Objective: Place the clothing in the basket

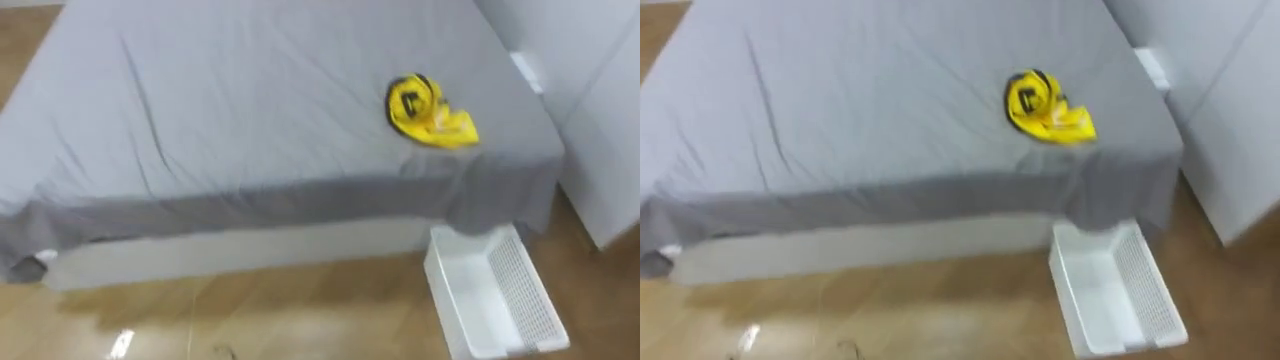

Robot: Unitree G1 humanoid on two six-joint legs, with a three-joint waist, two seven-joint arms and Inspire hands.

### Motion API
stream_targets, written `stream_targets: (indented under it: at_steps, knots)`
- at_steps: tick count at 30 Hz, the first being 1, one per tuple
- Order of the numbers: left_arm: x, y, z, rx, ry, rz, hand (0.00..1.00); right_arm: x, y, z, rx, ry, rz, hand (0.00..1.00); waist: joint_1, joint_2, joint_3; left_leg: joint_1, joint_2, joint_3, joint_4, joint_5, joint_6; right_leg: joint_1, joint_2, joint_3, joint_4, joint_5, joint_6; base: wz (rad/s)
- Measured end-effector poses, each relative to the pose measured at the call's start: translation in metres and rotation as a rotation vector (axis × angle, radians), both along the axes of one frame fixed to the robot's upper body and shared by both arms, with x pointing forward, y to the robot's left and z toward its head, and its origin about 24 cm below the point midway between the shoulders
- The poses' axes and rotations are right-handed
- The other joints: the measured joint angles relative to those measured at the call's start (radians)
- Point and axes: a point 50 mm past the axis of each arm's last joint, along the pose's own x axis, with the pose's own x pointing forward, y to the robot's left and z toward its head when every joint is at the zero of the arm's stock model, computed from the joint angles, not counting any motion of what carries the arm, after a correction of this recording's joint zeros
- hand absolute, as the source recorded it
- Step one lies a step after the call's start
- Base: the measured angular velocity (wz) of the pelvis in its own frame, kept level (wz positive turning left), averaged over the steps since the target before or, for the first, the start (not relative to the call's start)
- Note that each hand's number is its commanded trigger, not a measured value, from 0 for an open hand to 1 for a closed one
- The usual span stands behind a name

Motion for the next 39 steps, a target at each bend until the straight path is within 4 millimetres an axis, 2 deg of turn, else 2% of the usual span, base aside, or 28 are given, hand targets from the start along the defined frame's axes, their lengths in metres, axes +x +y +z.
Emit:
stream_targets:
  at_steps: [2, 3, 4, 5, 6, 7, 8, 9, 10, 11, 12, 13, 14, 15, 16, 17, 18, 19, 22, 24, 25, 26, 27, 29, 31, 34, 36, 39]
  knots:
    - [0.006, -0.006, 0.000, -0.009, -0.010, -0.044, 0.00, 0.011, 0.001, 0.004, -0.004, -0.049, 0.012, 0.00, -0.011, 0.003, 0.0031, 0.067, 0.012, -0.026, -0.048, -0.013, -0.009, -0.066, 0.033, -0.007, -0.212, 0.007, -0.007, 0.64]
    - [0.006, -0.011, 0.000, -0.018, -0.011, -0.068, 0.00, 0.017, 0.001, 0.006, -0.019, -0.074, 0.018, 0.00, -0.010, 0.004, 0.0030, 0.118, 0.018, -0.032, -0.084, -0.023, -0.018, -0.088, 0.037, -0.009, -0.382, 0.062, -0.006, 0.46]
    - [0.007, -0.014, -0.001, -0.025, -0.009, -0.076, 0.00, 0.019, 0.000, 0.007, -0.028, -0.079, 0.014, 0.00, -0.010, 0.010, 0.0034, 0.144, 0.028, -0.034, -0.100, -0.030, -0.024, -0.098, 0.038, -0.020, -0.434, 0.128, -0.011, 0.59]
    - [0.004, -0.016, -0.002, -0.031, -0.001, -0.087, 0.00, 0.021, -0.001, 0.008, -0.049, -0.088, 0.005, 0.00, -0.006, 0.021, 0.0018, 0.188, 0.049, -0.037, -0.114, -0.042, -0.042, -0.101, 0.044, -0.044, -0.524, 0.233, -0.025, 0.37]
    - [0.000, -0.014, -0.002, -0.027, 0.008, -0.085, 0.00, 0.027, -0.001, 0.009, -0.062, -0.111, 0.002, 0.00, 0.012, 0.021, 0.0027, 0.215, 0.064, -0.032, -0.112, -0.060, -0.069, -0.108, 0.061, -0.053, -0.570, 0.310, -0.062, 0.19]
    - [-0.010, -0.011, -0.003, -0.020, 0.032, -0.077, 0.00, 0.035, -0.002, 0.012, -0.076, -0.136, 0.007, 0.00, 0.020, 0.024, -0.0075, 0.225, 0.084, -0.027, -0.091, -0.081, -0.102, -0.103, 0.079, -0.050, -0.544, 0.329, -0.081, -0.10]
    - [-0.016, -0.010, -0.003, -0.021, 0.044, -0.072, 0.00, 0.040, -0.003, 0.014, -0.091, -0.155, 0.013, 0.00, 0.023, 0.037, -0.0073, 0.234, 0.097, -0.021, -0.088, -0.088, -0.123, -0.098, 0.094, -0.058, -0.519, 0.326, -0.092, -0.21]
    - [-0.028, -0.008, -0.004, -0.023, 0.067, -0.048, 0.00, 0.054, -0.005, 0.021, -0.124, -0.208, 0.026, 0.00, 0.031, 0.055, -0.0009, 0.254, 0.122, -0.011, -0.090, -0.083, -0.147, -0.096, 0.111, -0.065, -0.464, 0.288, -0.102, -0.14]
    - [-0.030, -0.007, -0.004, -0.024, 0.072, -0.038, 0.00, 0.061, -0.005, 0.024, -0.138, -0.236, 0.032, 0.00, 0.034, 0.058, 0.0013, 0.261, 0.128, -0.009, -0.088, -0.075, -0.164, -0.097, 0.112, -0.066, -0.438, 0.263, -0.105, 0.00]
    - [-0.032, -0.006, -0.004, -0.029, 0.072, -0.030, 0.00, 0.071, -0.008, 0.032, -0.161, -0.288, 0.024, 0.00, 0.029, 0.060, 0.0040, 0.272, 0.136, -0.005, -0.083, -0.053, -0.201, -0.097, 0.109, -0.064, -0.392, 0.222, -0.111, 0.24]
    - [-0.032, -0.006, -0.003, -0.028, 0.063, -0.031, 0.00, 0.082, -0.010, 0.040, -0.178, -0.336, 0.014, 0.00, 0.021, 0.058, 0.0076, 0.286, 0.139, -0.004, -0.069, -0.026, -0.215, -0.097, 0.101, -0.067, -0.336, 0.187, -0.115, 0.22]
    - [-0.030, -0.004, -0.001, -0.019, 0.044, -0.035, 0.00, 0.089, -0.010, 0.045, -0.184, -0.368, 0.018, 0.00, 0.019, 0.044, 0.0160, 0.300, 0.139, -0.004, -0.028, -0.003, -0.209, -0.102, 0.097, -0.098, -0.265, 0.157, -0.118, 0.05]
    - [-0.033, -0.002, -0.001, -0.014, 0.044, -0.029, 0.00, 0.094, -0.009, 0.047, -0.180, -0.385, 0.019, 0.00, 0.020, 0.041, 0.0178, 0.302, 0.146, -0.003, 0.011, -0.002, -0.209, -0.103, 0.100, -0.123, -0.268, 0.139, -0.118, -0.41]
    - [-0.041, 0.006, 0.001, 0.006, 0.054, -0.019, 0.00, 0.104, -0.002, 0.053, -0.168, -0.429, 0.029, 0.00, 0.032, 0.035, 0.0015, 0.267, 0.156, 0.019, 0.128, -0.002, -0.210, -0.057, 0.116, -0.129, -0.345, 0.102, -0.137, -0.76]
    - [-0.048, 0.008, 0.001, 0.011, 0.067, 0.000, 0.00, 0.110, -0.002, 0.059, -0.181, -0.461, 0.055, 0.00, 0.039, 0.038, 0.0019, 0.216, 0.178, 0.028, 0.280, 0.021, -0.208, -0.026, 0.138, -0.132, -0.358, 0.091, -0.153, -0.74]
    - [-0.048, 0.009, 0.002, 0.015, 0.066, 0.011, 0.00, 0.110, -0.002, 0.059, -0.186, -0.463, 0.065, 0.00, 0.033, 0.036, 0.0012, 0.189, 0.190, 0.028, 0.348, 0.042, -0.206, -0.006, 0.146, -0.131, -0.374, 0.090, -0.154, -0.27]
    - [-0.045, 0.009, 0.002, 0.018, 0.055, 0.015, 0.00, 0.108, -0.001, 0.059, -0.197, -0.460, 0.073, 0.00, 0.008, 0.026, 0.0030, 0.136, 0.203, 0.029, 0.434, 0.044, -0.204, 0.041, 0.151, -0.129, -0.418, 0.089, -0.154, 0.13]
    - [-0.042, 0.008, 0.002, 0.012, 0.044, 0.015, 0.00, 0.106, 0.000, 0.059, -0.201, -0.460, 0.077, 0.00, 0.001, 0.015, 0.0103, 0.090, 0.203, 0.038, 0.461, 0.018, -0.185, 0.087, 0.151, -0.117, -0.461, 0.093, -0.148, 0.13]
    - [-0.035, 0.007, 0.004, 0.020, 0.014, 0.020, 0.00, 0.107, 0.000, 0.062, -0.229, -0.469, 0.094, 0.00, 0.006, 0.007, 0.0097, -0.036, 0.200, 0.065, 0.421, -0.065, -0.180, 0.146, 0.149, -0.071, -0.519, 0.100, -0.136, -0.33]
    - [-0.030, 0.006, 0.004, 0.025, 0.001, 0.020, 0.00, 0.112, 0.002, 0.069, -0.244, -0.502, 0.098, 0.00, 0.017, 0.005, 0.0095, -0.111, 0.190, 0.066, 0.306, -0.081, -0.177, 0.154, 0.141, -0.027, -0.531, 0.105, -0.127, -0.64]
    - [-0.031, 0.005, 0.004, 0.030, 0.003, 0.022, 0.00, 0.116, 0.003, 0.072, -0.248, -0.523, 0.105, 0.00, 0.021, 0.002, 0.0102, -0.143, 0.181, 0.065, 0.196, -0.067, -0.184, 0.159, 0.137, 0.000, -0.539, 0.106, -0.116, -0.66]
    - [-0.033, 0.006, 0.004, 0.032, 0.009, 0.024, 0.00, 0.117, 0.004, 0.073, -0.253, -0.528, 0.112, 0.00, 0.025, 0.001, 0.0074, -0.159, 0.180, 0.069, 0.163, -0.021, -0.161, 0.162, 0.134, 0.010, -0.543, 0.106, -0.111, -0.70]
    - [-0.042, 0.007, 0.004, 0.041, 0.030, 0.030, 0.00, 0.117, 0.007, 0.073, -0.265, -0.529, 0.129, 0.00, 0.035, 0.003, -0.0119, -0.157, 0.171, 0.062, 0.113, 0.048, -0.143, 0.163, 0.124, 0.030, -0.546, 0.103, -0.094, -0.61]
    - [-0.048, 0.008, 0.003, 0.050, 0.053, 0.042, 0.00, 0.116, 0.007, 0.078, -0.282, -0.550, 0.135, 0.00, 0.027, -0.002, -0.0164, -0.110, 0.142, 0.062, 0.043, 0.067, -0.133, 0.185, 0.110, 0.036, -0.578, 0.113, -0.074, -0.27]
    - [-0.053, 0.007, 0.002, 0.050, 0.077, 0.046, 0.00, 0.117, 0.006, 0.082, -0.312, -0.571, 0.145, 0.00, 0.016, -0.006, -0.0165, -0.079, 0.114, 0.063, -0.001, 0.078, -0.126, 0.196, 0.102, 0.037, -0.604, 0.116, -0.063, 0.02]
    - [-0.053, 0.007, 0.002, 0.051, 0.080, 0.048, 0.00, 0.121, 0.007, 0.087, -0.331, -0.598, 0.140, 0.00, 0.014, -0.009, -0.0127, -0.081, 0.106, 0.061, -0.019, 0.080, -0.124, 0.197, 0.092, 0.032, -0.616, 0.115, -0.058, 0.01]
    - [-0.044, 0.007, 0.001, 0.045, 0.076, 0.042, 0.00, 0.123, 0.005, 0.090, -0.360, -0.611, 0.128, 0.00, 0.016, -0.011, -0.0038, -0.083, 0.101, 0.058, -0.023, 0.080, -0.123, 0.196, 0.088, 0.030, -0.616, 0.111, -0.053, 0.07]
    - [-0.038, 0.007, -0.002, 0.034, 0.089, 0.036, 0.00, 0.130, 0.007, 0.098, -0.408, -0.645, 0.160, 0.00, 0.017, -0.010, -0.0017, -0.086, 0.097, 0.055, -0.036, 0.081, -0.122, 0.191, 0.086, 0.030, -0.624, 0.110, -0.051, 0.00]
